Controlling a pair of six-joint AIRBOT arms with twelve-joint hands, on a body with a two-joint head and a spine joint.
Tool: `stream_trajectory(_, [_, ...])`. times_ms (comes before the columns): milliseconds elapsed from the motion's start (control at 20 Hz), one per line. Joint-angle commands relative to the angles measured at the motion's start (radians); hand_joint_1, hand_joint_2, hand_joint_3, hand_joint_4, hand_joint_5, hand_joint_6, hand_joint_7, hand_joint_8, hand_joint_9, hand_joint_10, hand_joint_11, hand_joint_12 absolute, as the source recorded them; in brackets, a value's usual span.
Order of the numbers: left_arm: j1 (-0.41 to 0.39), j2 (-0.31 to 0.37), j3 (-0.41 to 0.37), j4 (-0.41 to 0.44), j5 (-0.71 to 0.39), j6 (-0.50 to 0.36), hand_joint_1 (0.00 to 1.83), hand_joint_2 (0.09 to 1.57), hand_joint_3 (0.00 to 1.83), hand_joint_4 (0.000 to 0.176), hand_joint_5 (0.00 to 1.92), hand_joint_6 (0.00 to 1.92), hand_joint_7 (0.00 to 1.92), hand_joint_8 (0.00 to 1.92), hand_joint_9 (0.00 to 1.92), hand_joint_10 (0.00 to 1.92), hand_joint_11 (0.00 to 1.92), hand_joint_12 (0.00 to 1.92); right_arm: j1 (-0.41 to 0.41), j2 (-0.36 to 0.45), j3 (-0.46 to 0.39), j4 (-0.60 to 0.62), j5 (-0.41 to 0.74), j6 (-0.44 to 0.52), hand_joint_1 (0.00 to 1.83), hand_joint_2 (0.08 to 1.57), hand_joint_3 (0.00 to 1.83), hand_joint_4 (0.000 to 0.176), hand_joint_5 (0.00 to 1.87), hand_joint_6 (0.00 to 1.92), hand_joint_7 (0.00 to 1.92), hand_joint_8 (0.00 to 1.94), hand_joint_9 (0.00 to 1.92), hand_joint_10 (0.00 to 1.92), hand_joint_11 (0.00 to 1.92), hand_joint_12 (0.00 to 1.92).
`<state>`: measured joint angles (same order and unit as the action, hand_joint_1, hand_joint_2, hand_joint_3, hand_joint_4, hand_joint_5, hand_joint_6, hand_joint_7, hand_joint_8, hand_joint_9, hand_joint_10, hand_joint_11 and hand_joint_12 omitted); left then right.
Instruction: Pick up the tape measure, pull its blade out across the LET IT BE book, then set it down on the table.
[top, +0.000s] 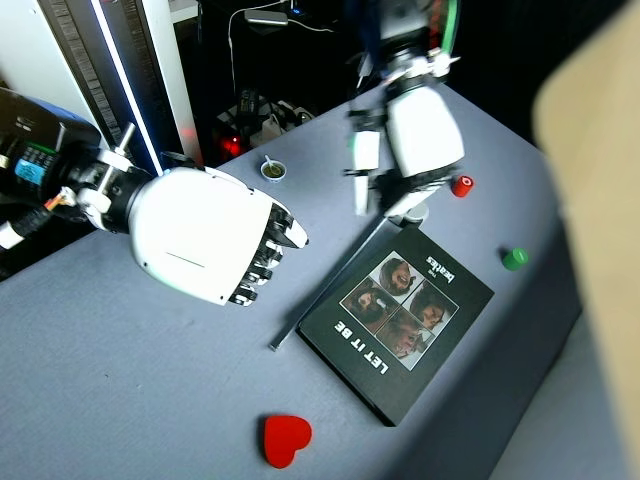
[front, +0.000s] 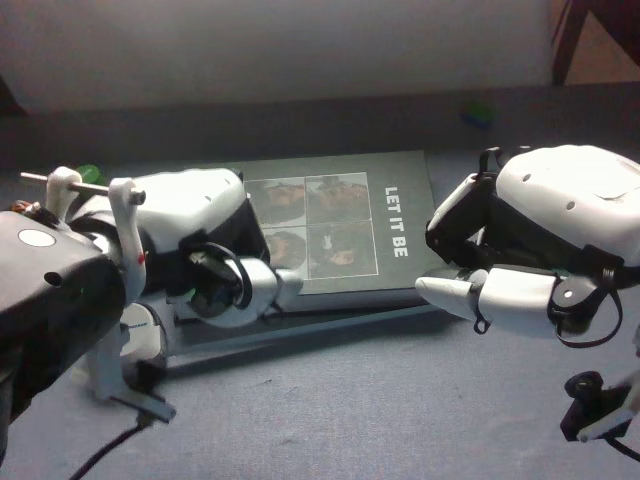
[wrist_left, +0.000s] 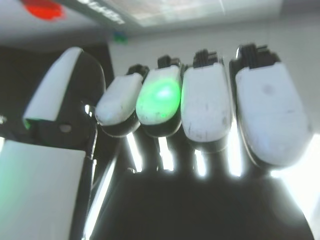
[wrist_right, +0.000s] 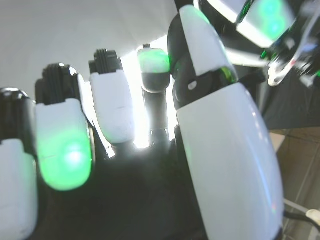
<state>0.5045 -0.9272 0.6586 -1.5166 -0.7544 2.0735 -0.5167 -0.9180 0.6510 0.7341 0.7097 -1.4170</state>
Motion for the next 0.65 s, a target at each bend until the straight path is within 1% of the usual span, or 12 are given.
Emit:
stream_trajectory(0, [-0.011, 0.002, -0.001, 0.062, -0.076, 0.000, 0.71, 1.29, 0.00, 0.000, 1.21, 1.92, 1.33, 1.92, 1.41, 1.92, 1.49, 1.92, 0.004, 0.004, 0.003, -0.047, 0.081, -0.001, 0.98, 1.36, 0.00, 0.176, 1.24, 1.92, 1.53, 1.94, 1.71, 1.92, 1.89, 1.92])
stream_trajectory(200, [-0.012, 0.002, -0.001, 0.063, -0.091, -0.002, 0.66, 1.23, 0.00, 0.000, 1.16, 1.92, 1.19, 1.92, 1.25, 1.92, 1.40, 1.92, -0.015, 0.004, 0.008, -0.047, 0.074, -0.053, 0.97, 1.34, 0.00, 0.176, 1.25, 1.92, 1.49, 1.94, 1.68, 1.92, 1.88, 1.92])
stream_trajectory(350, [-0.013, 0.002, -0.007, 0.066, -0.087, -0.002, 0.69, 1.23, 0.00, 0.000, 1.12, 1.92, 1.07, 1.92, 1.12, 1.92, 1.29, 1.92, -0.015, 0.002, 0.010, -0.045, 0.079, -0.068, 0.89, 1.35, 0.00, 0.176, 1.29, 1.92, 1.46, 1.94, 1.65, 1.92, 1.88, 1.92])
stream_trajectory(450, [-0.025, 0.001, -0.006, 0.065, -0.077, -0.002, 0.69, 1.22, 0.00, 0.000, 1.11, 1.92, 1.06, 1.92, 1.10, 1.92, 1.27, 1.92, -0.018, -0.011, 0.009, -0.007, 0.111, -0.128, 0.88, 1.35, 0.00, 0.176, 1.32, 1.92, 1.46, 1.94, 1.66, 1.92, 1.90, 1.92])
stream_trajectory(500, [-0.032, 0.000, -0.005, 0.065, -0.077, -0.003, 0.65, 1.19, 0.00, 0.000, 1.07, 1.92, 1.02, 1.92, 1.07, 1.92, 1.27, 1.92, -0.021, -0.017, 0.009, 0.003, 0.129, -0.147, 0.85, 1.35, 0.00, 0.176, 1.35, 1.92, 1.49, 1.94, 1.67, 1.92, 1.92, 1.92])
stream_trajectory(550, [-0.042, -0.001, -0.004, 0.065, -0.074, -0.004, 0.60, 1.15, 0.00, 0.165, 1.01, 1.92, 1.00, 1.92, 1.06, 1.92, 1.25, 1.92, -0.031, -0.026, 0.009, 0.009, 0.160, -0.167, 0.88, 1.32, 0.00, 0.176, 1.31, 1.92, 1.50, 1.94, 1.70, 1.92, 1.92, 1.92])
stream_trajectory(600, [-0.049, -0.001, -0.004, 0.065, -0.074, -0.004, 0.59, 1.14, 0.00, 0.174, 1.02, 1.92, 1.02, 1.92, 1.09, 1.92, 1.27, 1.92, -0.034, -0.032, 0.009, 0.009, 0.178, -0.171, 0.91, 1.31, 0.00, 0.176, 1.28, 1.92, 1.49, 1.94, 1.70, 1.92, 1.92, 1.92])
